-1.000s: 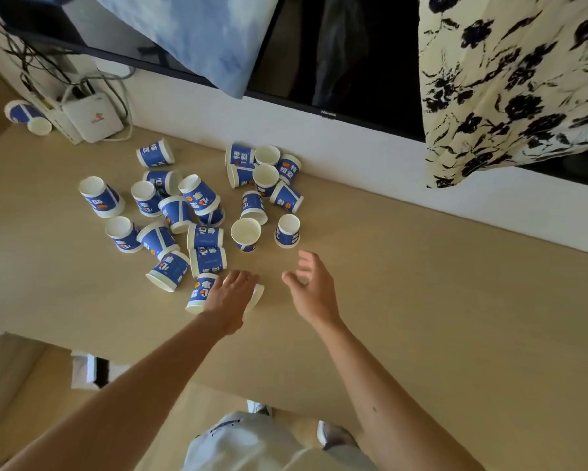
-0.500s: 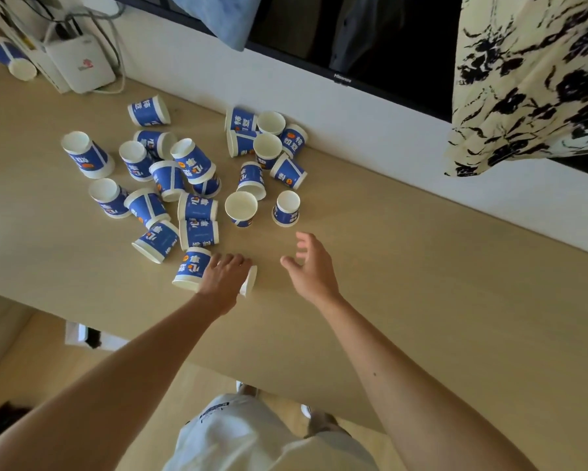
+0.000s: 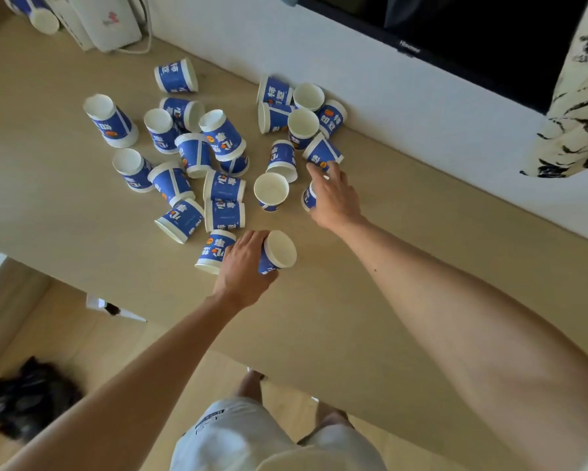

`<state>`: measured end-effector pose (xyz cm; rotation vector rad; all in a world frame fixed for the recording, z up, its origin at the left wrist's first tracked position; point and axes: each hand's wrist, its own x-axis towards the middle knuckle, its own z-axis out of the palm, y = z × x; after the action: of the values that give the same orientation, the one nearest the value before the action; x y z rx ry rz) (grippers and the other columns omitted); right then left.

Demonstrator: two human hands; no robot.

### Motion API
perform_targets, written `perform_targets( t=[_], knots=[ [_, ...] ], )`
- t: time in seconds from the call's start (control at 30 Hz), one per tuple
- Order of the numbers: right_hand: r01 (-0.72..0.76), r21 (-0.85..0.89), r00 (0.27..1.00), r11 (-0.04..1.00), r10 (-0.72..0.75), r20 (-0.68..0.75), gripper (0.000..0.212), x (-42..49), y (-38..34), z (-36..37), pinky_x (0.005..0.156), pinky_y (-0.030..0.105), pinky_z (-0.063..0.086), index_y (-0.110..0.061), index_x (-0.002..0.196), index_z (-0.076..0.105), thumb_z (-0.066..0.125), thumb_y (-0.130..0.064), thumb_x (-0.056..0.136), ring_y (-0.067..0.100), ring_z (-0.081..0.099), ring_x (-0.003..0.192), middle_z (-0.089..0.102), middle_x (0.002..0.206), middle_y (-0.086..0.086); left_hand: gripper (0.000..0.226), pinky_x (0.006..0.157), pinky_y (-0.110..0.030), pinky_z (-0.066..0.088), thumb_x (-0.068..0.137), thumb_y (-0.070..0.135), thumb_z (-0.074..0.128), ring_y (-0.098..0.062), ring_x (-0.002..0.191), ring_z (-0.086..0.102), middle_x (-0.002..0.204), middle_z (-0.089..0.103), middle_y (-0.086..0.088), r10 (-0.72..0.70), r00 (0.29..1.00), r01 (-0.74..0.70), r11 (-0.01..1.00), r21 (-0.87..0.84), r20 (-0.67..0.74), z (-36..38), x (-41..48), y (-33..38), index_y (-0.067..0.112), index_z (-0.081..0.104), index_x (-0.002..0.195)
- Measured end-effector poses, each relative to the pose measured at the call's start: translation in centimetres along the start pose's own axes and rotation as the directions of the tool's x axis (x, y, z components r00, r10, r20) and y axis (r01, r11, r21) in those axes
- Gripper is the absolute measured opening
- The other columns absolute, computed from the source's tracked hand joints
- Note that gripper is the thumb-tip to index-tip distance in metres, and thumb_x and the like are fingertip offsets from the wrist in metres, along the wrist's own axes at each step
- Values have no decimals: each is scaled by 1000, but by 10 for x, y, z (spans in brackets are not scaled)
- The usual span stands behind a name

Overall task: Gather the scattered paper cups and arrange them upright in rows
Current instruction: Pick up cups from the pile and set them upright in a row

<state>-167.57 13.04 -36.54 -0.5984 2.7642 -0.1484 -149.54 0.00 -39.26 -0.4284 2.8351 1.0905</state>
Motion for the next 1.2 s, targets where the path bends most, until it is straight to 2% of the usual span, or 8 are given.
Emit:
perform_targets(
  t=[0.3,0.47,0.6,0.7,0.87,0.97,1.07,1.2],
  knots=[
    [-17,-26,1000,1000,17,6,51,5,23,20,87,45,50,-14,128,48,74,-14,84,35,54,118,48,133,11,71,92,-37,48,67,26,87,-18,108,56,121,58,3,-16,1000,17,997,-75,7,-1,3,0,21,50,127],
    [-175,368,977,913,206,-47,53,-21,53,22,78,36,45,-11,115,50,80,-11,72,33,58,101,52,118,11,70,90,-36,48,67,25,86,-20,105,58,119,58,1,-9,1000,10,992,-124,4,6,11,15,20,50,126],
    [-309,688,920,657,390,42,63,-50,83,21,83,29,47,-11,125,49,80,-9,70,27,60,105,54,124,9,67,86,-36,49,67,23,86,-22,103,60,118,61,-2,0,1000,1,986,-166,3,16,19,38,17,52,124],
    [-384,851,865,358,463,195,68,-80,109,18,70,23,51,-15,133,51,79,-7,72,20,64,98,57,122,4,66,82,-32,48,66,22,86,-22,102,61,116,64,0,19,1000,-18,983,-181,4,27,23,66,18,52,123],
    [-244,958,846,-151,449,286,27,-132,155,9,70,30,44,-9,92,69,67,-20,68,21,59,78,66,86,6,60,76,-32,49,66,23,86,-19,95,62,102,65,9,80,996,-71,968,-241,28,52,24,122,21,52,116],
    [-104,895,845,-434,435,310,13,-160,187,6,70,28,44,-6,96,62,62,-13,85,21,58,78,59,94,13,60,75,-24,49,67,25,86,-14,95,61,103,65,10,124,990,-104,962,-254,65,73,21,157,23,52,116],
    [-24,832,867,-555,402,294,31,-188,221,4,79,31,47,-2,114,57,63,-11,85,26,59,93,60,107,17,59,67,-2,40,67,25,86,-6,92,60,102,64,15,169,980,-135,952,-275,105,94,17,193,25,52,116],
    [12,862,879,-507,416,233,43,-221,269,-1,81,33,49,-10,108,62,72,-14,67,22,64,87,66,101,9,61,72,-7,42,67,22,86,-10,96,61,106,65,10,223,964,-177,943,-281,143,123,10,240,22,53,118]
  ],
)
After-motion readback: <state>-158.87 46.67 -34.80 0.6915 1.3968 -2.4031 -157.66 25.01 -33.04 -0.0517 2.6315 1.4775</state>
